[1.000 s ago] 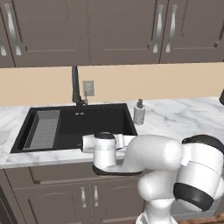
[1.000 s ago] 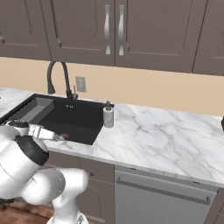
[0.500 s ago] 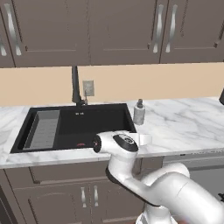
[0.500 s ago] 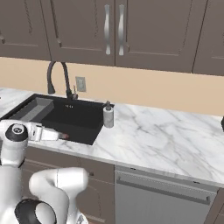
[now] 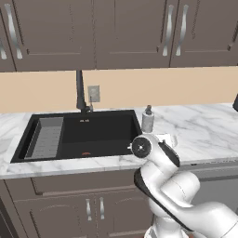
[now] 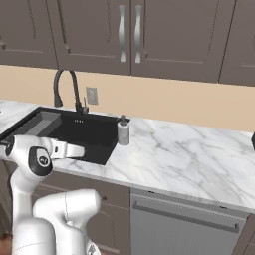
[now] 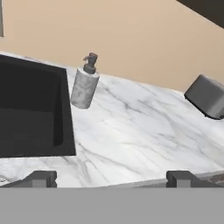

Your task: Restock the sink supplies by placing the sponge and soap dispenser on the counter and next to the sink. Make sure the soap dispenser is upright.

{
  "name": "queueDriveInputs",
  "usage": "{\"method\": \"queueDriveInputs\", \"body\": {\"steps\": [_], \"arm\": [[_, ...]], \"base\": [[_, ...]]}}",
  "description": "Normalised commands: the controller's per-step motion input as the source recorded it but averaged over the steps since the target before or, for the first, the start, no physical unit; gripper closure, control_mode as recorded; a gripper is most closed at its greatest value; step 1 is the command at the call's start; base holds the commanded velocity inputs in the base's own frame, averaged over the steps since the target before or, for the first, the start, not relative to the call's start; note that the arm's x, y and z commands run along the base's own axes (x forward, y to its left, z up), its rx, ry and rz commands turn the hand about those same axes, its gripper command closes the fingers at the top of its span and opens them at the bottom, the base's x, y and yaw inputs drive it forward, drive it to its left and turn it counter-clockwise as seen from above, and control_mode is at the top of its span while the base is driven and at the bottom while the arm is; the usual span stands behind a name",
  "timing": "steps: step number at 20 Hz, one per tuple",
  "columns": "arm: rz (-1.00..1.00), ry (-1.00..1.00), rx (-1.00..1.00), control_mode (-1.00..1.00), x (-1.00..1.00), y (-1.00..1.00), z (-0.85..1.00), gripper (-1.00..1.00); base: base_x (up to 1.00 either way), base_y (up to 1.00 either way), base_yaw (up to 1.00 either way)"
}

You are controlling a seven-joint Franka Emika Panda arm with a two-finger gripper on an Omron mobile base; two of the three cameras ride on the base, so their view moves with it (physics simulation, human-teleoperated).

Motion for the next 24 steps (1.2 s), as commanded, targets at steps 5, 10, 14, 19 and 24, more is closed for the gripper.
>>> {"method": "queueDriveInputs", "body": {"steps": [5,10,14,19,24], "arm": [[0.32,0.10,0.09,-1.00,0.00,-0.07,0.00,-1.00],[0.20,0.21,0.00,-1.00,0.00,0.01,-0.01,-1.00],[0.13,0.18,-0.01,-1.00,0.00,0.21,-0.15,-1.00],[0.18,0.14,-0.02,-1.00,0.00,0.33,-0.25,-1.00],[0.00,0.00,0.00,1.00,0.00,0.00,0.00,-1.00]], "base": [[0.00,0.00,0.00],[0.00,0.00,0.00],[0.00,0.00,0.00],[0.00,0.00,0.00],[-0.34,0.40,0.46]]}}
